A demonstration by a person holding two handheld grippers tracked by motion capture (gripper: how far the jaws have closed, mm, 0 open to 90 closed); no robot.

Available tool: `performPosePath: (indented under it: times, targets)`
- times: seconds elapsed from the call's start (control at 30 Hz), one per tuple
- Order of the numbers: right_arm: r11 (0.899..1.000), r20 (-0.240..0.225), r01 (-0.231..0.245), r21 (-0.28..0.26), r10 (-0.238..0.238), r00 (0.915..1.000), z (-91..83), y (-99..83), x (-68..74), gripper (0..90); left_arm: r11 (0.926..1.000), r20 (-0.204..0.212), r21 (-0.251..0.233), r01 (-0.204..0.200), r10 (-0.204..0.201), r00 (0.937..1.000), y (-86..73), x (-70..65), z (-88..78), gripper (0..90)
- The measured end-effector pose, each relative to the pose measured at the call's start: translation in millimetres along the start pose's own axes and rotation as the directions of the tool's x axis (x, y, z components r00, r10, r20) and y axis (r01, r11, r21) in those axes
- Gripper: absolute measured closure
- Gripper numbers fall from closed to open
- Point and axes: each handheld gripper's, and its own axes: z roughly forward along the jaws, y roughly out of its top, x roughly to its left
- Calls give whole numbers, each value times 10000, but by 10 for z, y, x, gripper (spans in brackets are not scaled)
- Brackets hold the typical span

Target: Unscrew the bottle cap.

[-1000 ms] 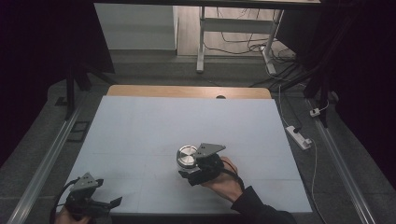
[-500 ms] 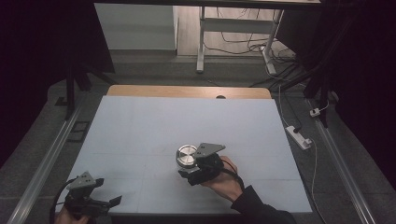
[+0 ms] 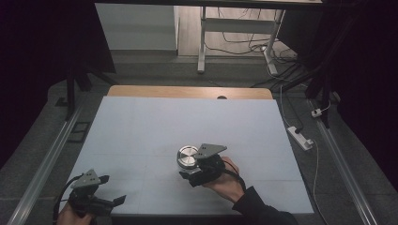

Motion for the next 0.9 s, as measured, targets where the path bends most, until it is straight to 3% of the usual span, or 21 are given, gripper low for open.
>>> performPosePath:
  times: [0.3,0.53,0.73,0.9]
  targets:
    - [10000,-72,70,19,-69,10000,0,-2,10,145,9984,679,-425,-361,389,9969,176,-29,64,0]
    - [10000,-164,88,-28,-89,9998,-4,1,14,145,9949,641,-647,-772,814,9946,369,-92,169,0]
    - [9999,-237,135,-51,-137,9996,-9,4,20,146,9871,617,-595,-1489,1525,9864,566,-154,281,0]
    - [9998,-277,174,-48,-175,9995,-9,3,24,146,9805,892,-501,-1901,1939,9769,732,-186,371,0]
